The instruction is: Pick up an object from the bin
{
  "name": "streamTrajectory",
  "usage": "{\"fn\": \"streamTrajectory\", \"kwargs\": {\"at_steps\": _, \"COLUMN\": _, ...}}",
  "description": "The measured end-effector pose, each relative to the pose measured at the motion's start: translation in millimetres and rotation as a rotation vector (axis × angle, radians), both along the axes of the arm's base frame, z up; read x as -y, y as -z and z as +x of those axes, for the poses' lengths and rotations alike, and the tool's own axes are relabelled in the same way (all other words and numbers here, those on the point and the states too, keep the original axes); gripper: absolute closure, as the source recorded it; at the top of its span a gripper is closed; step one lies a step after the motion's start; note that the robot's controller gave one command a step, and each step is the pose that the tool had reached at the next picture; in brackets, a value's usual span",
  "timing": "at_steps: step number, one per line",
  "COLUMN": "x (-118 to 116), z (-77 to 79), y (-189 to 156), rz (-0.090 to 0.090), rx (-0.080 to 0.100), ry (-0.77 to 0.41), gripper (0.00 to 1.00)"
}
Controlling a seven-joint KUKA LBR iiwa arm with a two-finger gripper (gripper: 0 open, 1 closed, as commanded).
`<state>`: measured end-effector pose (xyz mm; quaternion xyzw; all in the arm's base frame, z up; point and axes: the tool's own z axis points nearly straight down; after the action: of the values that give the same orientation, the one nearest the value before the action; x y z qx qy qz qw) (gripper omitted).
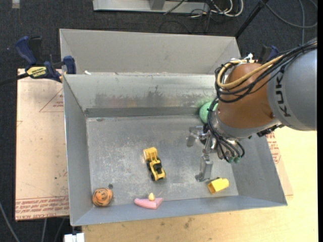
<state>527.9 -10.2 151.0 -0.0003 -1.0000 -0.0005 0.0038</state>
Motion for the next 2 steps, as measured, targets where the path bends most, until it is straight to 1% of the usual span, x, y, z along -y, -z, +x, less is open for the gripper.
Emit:
{"fn": "streamTrajectory", "kwargs": {"at_steps": 1, "x": 0, "z": 1.8, "y": -4, "rz": 0.000, "rx": 0.008, "ry": -0.001, "gripper": 0.00}}
{"fn": "streamTrajectory", "kwargs": {"at_steps": 2, "x": -59, "z": 21.3, "y": -34, "rz": 0.000, "rx": 0.009, "ry": -0.004, "gripper": 0.00}}
